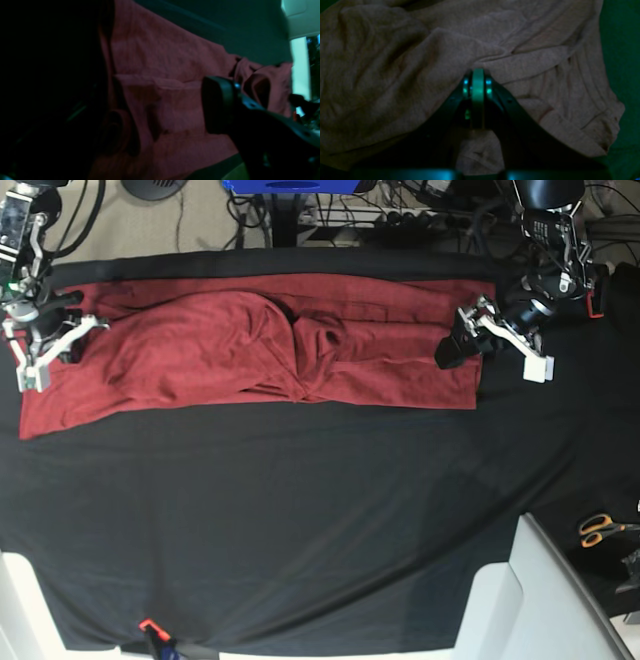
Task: Fold the T-shirt properly
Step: 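Grasp both ends of the folded shirt with the left and right grippers, then pull the shirt ends apart with both grippers to straighten it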
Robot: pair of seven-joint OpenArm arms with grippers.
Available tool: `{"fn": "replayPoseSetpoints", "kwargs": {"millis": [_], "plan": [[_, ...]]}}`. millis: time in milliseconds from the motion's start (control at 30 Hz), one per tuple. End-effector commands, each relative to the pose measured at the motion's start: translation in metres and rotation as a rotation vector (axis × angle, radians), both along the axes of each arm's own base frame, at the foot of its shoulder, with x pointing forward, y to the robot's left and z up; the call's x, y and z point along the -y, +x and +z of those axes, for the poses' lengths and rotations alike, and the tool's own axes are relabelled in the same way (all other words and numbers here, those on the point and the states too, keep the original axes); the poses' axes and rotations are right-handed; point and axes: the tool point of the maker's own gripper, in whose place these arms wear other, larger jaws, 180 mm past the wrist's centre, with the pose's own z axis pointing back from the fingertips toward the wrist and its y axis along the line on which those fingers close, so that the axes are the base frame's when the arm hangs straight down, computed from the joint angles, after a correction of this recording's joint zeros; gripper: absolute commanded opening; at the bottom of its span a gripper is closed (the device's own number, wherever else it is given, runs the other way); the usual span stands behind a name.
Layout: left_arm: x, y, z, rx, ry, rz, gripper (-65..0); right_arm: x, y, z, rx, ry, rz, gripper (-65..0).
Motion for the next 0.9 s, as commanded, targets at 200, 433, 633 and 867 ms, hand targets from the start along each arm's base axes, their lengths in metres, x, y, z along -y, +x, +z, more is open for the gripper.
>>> {"fn": "replayPoseSetpoints", "kwargs": {"millis": [200, 433, 633, 867], "plan": [[-0.001, -0.014, -0.027, -0.115, 0.011, -0.003, -65.0, 0.006, 0.009, 0.011, 0.044, -0.012, -0.001, -63.6], [-0.045, -0.008, -0.014, -0.079, 0.049, 0.096, -65.0, 0.006, 0.008, 0.01, 0.039, -0.012, -0.001, -63.6], [-0.099, -0.012, 0.003, -0.064, 0.132, 0.16, -65.0, 0.005, 0.008, 0.009, 0.038, -0.01, 0.001, -63.6], [-0.112, -0.018, 0.027, -0.024, 0.229, 0.107, -65.0, 0.005, 0.008, 0.009, 0.038, -0.01, 0.001, -63.6]]}}
